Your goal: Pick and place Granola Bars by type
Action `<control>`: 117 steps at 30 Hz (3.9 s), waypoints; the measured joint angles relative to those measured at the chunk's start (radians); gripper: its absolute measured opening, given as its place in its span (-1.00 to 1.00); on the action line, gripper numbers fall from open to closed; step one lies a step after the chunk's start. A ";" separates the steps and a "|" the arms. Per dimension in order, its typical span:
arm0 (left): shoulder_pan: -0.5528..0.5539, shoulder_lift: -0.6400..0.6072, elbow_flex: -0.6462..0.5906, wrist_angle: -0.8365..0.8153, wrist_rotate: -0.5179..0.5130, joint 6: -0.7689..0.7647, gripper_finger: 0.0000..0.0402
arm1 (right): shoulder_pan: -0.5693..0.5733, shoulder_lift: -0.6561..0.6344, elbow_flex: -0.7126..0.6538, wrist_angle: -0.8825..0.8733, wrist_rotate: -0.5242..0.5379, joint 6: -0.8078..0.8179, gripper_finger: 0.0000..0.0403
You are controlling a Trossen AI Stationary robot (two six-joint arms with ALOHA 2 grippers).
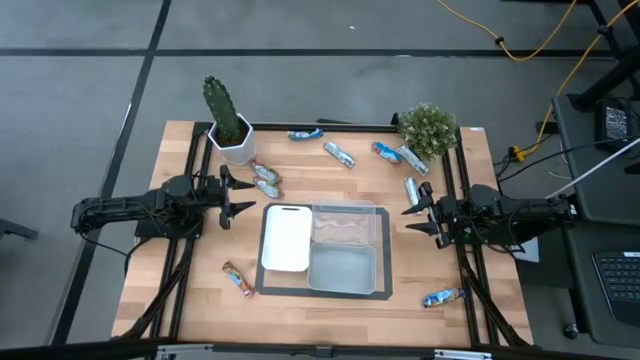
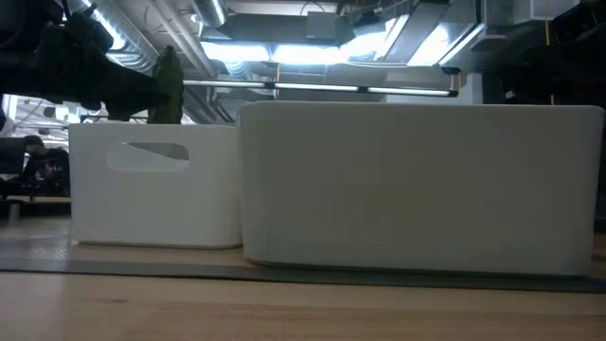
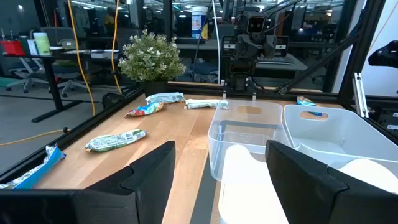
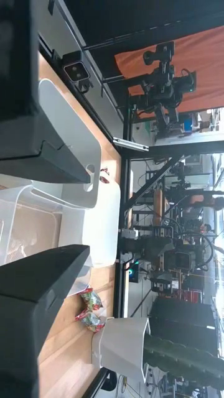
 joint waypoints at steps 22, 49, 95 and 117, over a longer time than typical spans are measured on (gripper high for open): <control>0.002 0.000 0.000 0.118 -0.277 0.000 0.21 | 0.000 0.000 0.000 0.393 0.168 0.110 -0.14; -0.029 0.082 0.072 0.489 -0.435 -0.349 0.19 | -0.001 0.107 0.350 -0.200 0.656 0.426 -0.10; 0.115 0.719 0.317 0.540 -0.166 -0.289 0.19 | -0.419 1.348 0.546 -0.696 0.309 0.749 -0.32; 0.115 0.719 0.317 0.540 -0.182 -0.211 0.19 | -0.230 0.891 0.893 -0.147 -0.070 0.155 -0.81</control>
